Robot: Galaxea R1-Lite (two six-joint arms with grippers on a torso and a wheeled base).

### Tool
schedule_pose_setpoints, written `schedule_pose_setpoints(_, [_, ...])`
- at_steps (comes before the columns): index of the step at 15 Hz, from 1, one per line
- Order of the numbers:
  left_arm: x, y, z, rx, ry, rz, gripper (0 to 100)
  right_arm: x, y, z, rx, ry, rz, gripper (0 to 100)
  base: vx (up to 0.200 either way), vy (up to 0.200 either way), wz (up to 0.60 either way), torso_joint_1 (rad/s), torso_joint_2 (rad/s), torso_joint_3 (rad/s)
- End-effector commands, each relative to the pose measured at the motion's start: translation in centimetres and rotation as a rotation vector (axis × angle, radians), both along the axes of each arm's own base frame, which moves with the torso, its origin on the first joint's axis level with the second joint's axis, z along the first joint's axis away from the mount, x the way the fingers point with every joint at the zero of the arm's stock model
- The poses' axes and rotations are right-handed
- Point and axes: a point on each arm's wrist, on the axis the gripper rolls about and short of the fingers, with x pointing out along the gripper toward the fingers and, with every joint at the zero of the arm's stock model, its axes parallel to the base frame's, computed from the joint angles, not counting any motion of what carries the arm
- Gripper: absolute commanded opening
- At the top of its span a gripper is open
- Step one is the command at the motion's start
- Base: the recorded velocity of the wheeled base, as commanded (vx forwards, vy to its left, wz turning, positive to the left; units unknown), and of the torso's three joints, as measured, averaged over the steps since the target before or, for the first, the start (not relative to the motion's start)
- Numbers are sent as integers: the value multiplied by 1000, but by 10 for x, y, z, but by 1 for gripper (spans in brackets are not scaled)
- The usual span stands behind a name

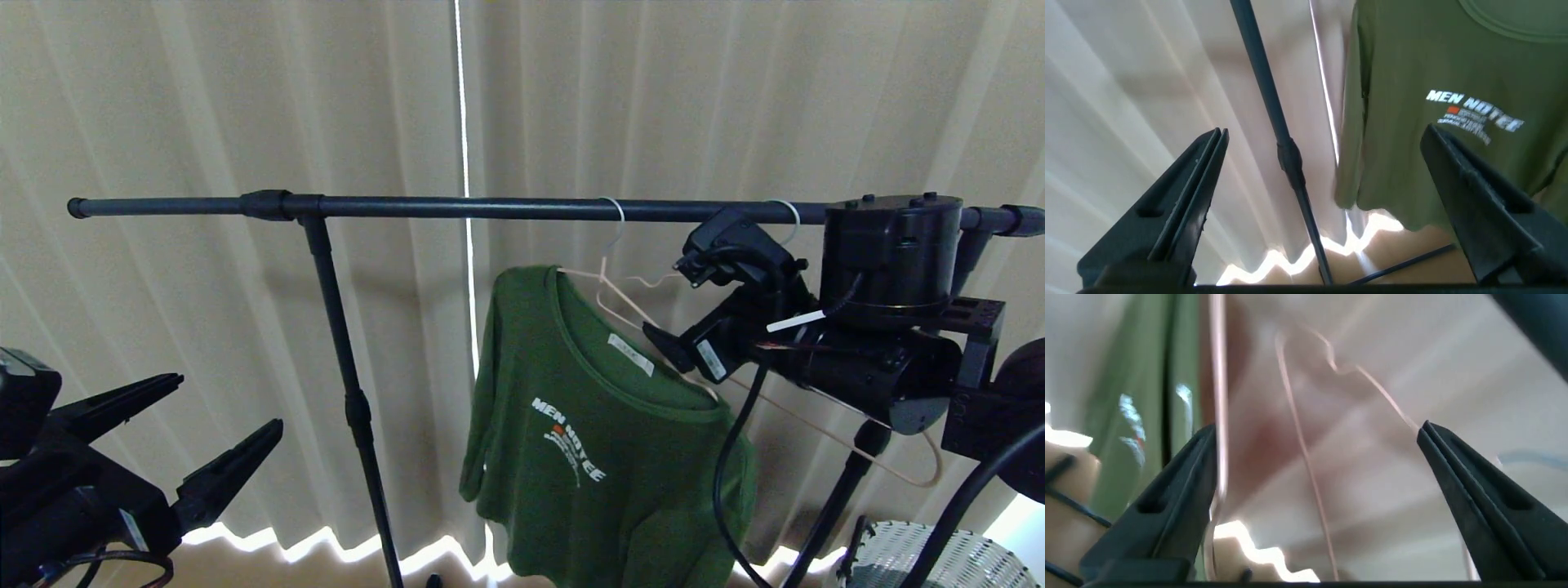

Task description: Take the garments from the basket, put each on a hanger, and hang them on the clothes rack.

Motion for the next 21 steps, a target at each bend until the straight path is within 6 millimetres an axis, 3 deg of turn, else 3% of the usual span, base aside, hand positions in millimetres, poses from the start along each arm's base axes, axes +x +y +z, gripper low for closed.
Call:
schedule_pose_setpoints(1, [0, 0, 0, 0, 1, 0, 100, -2, 0, -1, 16, -6, 34, 100, 0, 0, 0, 0, 0, 0])
schedule_pose_setpoints(6, [2, 0, -1, 1, 10, 5, 100, -17, -8, 14, 65, -52, 100, 100, 0, 0, 0, 0, 0, 0])
schedule_pose_setpoints(8, [3, 1, -1, -1, 13, 11, 100, -31, -20, 23, 77, -77, 90, 100, 0, 0, 0, 0, 0, 0])
schedule_pose_setpoints(12, [3, 4, -2, 3, 16, 38, 100, -51, -52, 19, 75, -83, 14, 100, 0, 0, 0, 0, 0, 0])
schedule_pose_setpoints(13, [4, 8, -2, 4, 16, 72, 100, -61, -67, 13, 90, -71, -23, 100, 0, 0, 0, 0, 0, 0])
schedule_pose_setpoints(17, [3, 12, -2, 5, 9, 98, 100, -92, -86, -13, 137, 3, -70, 100, 0, 0, 0, 0, 0, 0])
schedule_pose_setpoints(21, [5, 10, -5, 7, 31, 86, 100, -95, -107, -31, 156, 51, -177, 100, 0, 0, 0, 0, 0, 0])
